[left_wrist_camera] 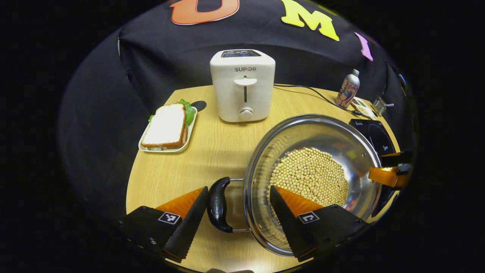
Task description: First push the handle of the pot to place it horizontally, then grasp the pot with both hands and set it on the induction cooktop.
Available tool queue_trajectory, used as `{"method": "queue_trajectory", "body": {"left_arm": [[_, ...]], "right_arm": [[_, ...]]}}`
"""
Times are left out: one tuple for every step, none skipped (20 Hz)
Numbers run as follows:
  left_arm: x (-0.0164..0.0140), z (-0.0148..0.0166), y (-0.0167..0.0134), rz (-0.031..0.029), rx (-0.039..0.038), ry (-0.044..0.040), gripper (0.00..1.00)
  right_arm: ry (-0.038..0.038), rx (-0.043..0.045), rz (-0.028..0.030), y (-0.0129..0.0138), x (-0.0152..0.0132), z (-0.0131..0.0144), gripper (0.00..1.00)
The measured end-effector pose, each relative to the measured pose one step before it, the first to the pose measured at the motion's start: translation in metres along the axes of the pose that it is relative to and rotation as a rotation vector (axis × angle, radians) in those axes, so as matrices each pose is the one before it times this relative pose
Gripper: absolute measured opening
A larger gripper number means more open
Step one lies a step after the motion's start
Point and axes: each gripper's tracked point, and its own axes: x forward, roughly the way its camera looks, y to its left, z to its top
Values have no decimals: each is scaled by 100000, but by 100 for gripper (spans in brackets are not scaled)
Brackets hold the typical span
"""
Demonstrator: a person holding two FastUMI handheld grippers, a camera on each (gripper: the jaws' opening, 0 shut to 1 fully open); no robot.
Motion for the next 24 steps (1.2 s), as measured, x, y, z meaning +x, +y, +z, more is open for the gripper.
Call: {"method": "queue_trajectory", "body": {"left_arm": [[32,-97,-115,166,-117,765,100],[169,-145,98,333,-12,701,93],[383,-281,128,62,-62,803,92],[206,-123,299,781,60,698,80],[119,-86,340,742,-185,617,83],[271,-59,-208,-888,-1322,500,69],[85,-44,-133,-622,-865,887,75],[-164,-131,-28,-526,-728,863,75],[-18,14,-15,-594,-1100,717,73],[84,-59,-48,-1356,-933,317,72],[72,31,-73,-1786,-617,-236,71],[-181,75,-83,-1026,-326,-277,70],[-44,30,12,241,413,46,66],[-278,-94,101,630,147,363,66],[-117,37,21,521,638,-442,65],[-210,-11,49,225,798,-322,65],[-226,-37,-12,192,438,9,75],[-290,256,79,203,-19,-986,65],[-215,37,193,239,193,-512,65],[-279,123,81,318,135,-813,65],[-310,12,144,131,-152,-133,65],[-703,229,-276,29,-345,-811,65],[-585,251,-330,-51,-5,-714,65],[-614,174,-290,79,395,-551,65]], "right_arm": [[237,662,-1024,-105,145,9,80],[-320,1005,-1105,-56,-68,-8,75],[339,1094,-1303,-188,265,31,76],[448,1909,-615,29,77,176,72],[1082,756,-515,4,46,117,71],[1228,623,-169,43,-84,-154,69],[714,397,13,-12,37,-22,65],[283,80,355,-1,-30,101,63],[-163,-473,521,-67,-77,48,65],[-157,258,526,-35,76,-65,61],[-129,-275,270,19,-61,36,60],[-342,-749,45,-34,-34,-2,59],[-153,-488,19,-43,-2,82,59],[-389,-131,286,76,62,28,60],[-648,354,605,14,-87,41,58],[228,207,849,76,-180,-193,57],[-822,436,940,86,-214,86,59],[-885,-407,689,69,-334,149,59],[-1169,-317,267,92,-335,261,56],[-1429,-1039,130,70,-447,197,59],[-1025,-480,169,-9,-425,299,59],[-1062,139,465,-22,-383,221,59],[-431,329,423,-57,-471,105,56],[-632,205,290,-112,-403,148,56]]}}
